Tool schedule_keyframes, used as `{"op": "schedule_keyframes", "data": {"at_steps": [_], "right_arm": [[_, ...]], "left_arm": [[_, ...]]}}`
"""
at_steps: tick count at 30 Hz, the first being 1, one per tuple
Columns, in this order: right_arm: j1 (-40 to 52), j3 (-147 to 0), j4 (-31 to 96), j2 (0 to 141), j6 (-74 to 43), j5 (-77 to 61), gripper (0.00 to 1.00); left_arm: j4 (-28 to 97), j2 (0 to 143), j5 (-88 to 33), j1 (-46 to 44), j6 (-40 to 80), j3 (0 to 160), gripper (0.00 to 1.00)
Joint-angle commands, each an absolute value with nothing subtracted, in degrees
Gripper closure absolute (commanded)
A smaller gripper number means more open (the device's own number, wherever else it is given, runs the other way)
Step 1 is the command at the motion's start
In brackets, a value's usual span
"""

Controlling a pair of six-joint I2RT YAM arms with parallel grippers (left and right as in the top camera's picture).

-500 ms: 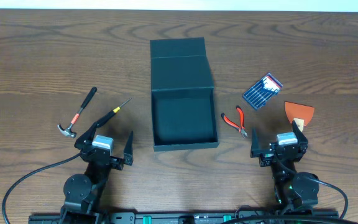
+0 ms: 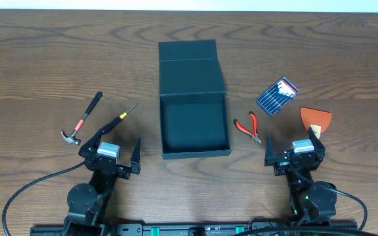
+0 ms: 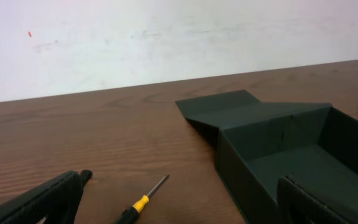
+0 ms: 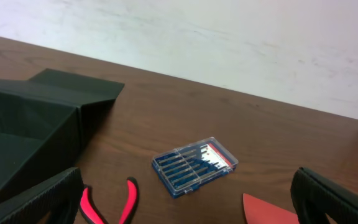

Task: Pack container

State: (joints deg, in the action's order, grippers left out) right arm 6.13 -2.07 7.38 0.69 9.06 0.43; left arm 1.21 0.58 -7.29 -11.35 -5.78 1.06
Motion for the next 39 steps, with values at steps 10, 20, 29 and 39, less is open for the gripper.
{"op": "schedule_keyframes", "data": {"at_steps": [10, 20, 29, 39], "right_arm": [[5.8, -1.7, 7.2, 0.3, 8.2, 0.6, 0.01], [5.8, -1.7, 7.2, 0.3, 8.2, 0.6, 0.01], [5.8, -1.7, 7.2, 0.3, 8.2, 0.6, 0.01], [5.8, -1.7, 7.1, 0.4, 4.0, -0.8, 0.01]], "left_arm": [[3.4, 0.2, -7.9, -11.4, -5.1, 0.3, 0.01], [3.4, 0.2, -7.9, -11.4, -5.1, 0.3, 0.01], [3.4, 0.2, -7.9, -11.4, -5.1, 0.3, 0.01], [3.4, 0.2, -8.0, -11.4, -5.1, 0.3, 0.01]]}}
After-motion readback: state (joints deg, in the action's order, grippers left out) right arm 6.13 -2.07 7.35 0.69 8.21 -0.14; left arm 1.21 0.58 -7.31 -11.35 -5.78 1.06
